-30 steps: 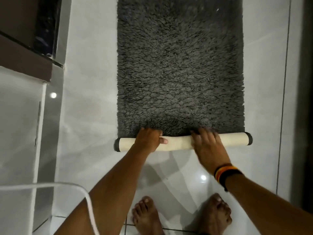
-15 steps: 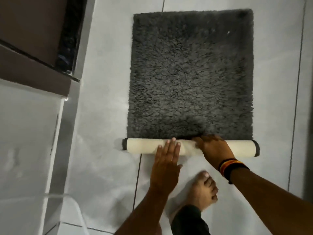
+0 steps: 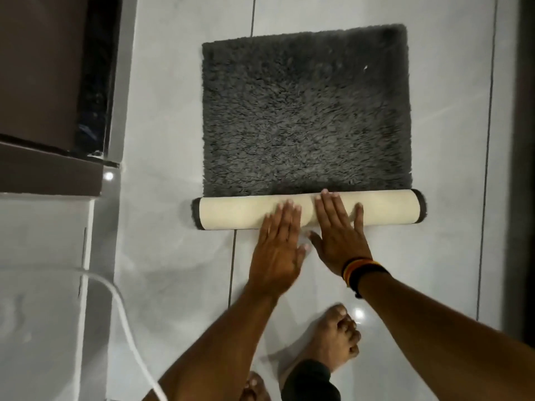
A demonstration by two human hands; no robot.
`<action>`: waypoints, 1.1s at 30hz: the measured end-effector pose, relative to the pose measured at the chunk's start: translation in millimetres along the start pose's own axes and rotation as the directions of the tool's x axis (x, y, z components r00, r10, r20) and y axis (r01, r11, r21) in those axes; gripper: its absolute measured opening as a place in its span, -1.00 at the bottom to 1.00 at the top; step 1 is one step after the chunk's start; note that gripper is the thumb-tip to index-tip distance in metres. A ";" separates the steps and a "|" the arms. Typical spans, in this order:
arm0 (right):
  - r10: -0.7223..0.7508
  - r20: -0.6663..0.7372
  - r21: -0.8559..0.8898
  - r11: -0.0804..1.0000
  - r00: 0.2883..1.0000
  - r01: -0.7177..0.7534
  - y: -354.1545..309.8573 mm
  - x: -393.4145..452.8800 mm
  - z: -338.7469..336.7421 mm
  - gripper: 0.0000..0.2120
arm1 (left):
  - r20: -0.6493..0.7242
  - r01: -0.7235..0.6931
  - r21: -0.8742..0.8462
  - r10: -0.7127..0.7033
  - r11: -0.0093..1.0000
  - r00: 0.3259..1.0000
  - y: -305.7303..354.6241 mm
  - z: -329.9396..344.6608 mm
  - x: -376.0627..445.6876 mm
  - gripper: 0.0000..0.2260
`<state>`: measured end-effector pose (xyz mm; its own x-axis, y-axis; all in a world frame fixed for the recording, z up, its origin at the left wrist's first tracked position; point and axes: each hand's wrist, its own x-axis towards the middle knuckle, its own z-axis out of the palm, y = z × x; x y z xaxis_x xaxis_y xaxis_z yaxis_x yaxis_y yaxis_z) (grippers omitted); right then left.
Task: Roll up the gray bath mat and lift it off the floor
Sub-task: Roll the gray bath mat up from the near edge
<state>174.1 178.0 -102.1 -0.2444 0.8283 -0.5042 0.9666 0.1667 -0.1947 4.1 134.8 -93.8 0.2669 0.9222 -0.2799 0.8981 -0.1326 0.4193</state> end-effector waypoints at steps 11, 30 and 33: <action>0.099 0.177 0.024 0.994 0.979 -0.105 -0.1 -1.4 -46.8 -0.29 | 0.223 0.095 0.094 -0.114 0.991 0.968 2.7 -48.0 86.3 -0.31; 0.103 0.143 0.028 0.994 0.984 -0.108 17.3 133.5 -145.5 -0.20 | 0.229 0.018 0.094 -0.039 0.995 0.973 -34.9 -146.2 234.7 -0.26; 0.090 0.156 0.045 0.994 0.984 -0.098 29.3 189.5 -176.4 -0.18 | 0.104 -0.109 0.027 0.106 0.994 0.989 -34.4 -158.3 256.1 -0.38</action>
<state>169.7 434.2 -55.0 -0.1654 0.7465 -0.6445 0.9815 0.0607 -0.1817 -13.8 433.1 -43.2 0.3952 0.8603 -0.3219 0.8726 -0.2422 0.4241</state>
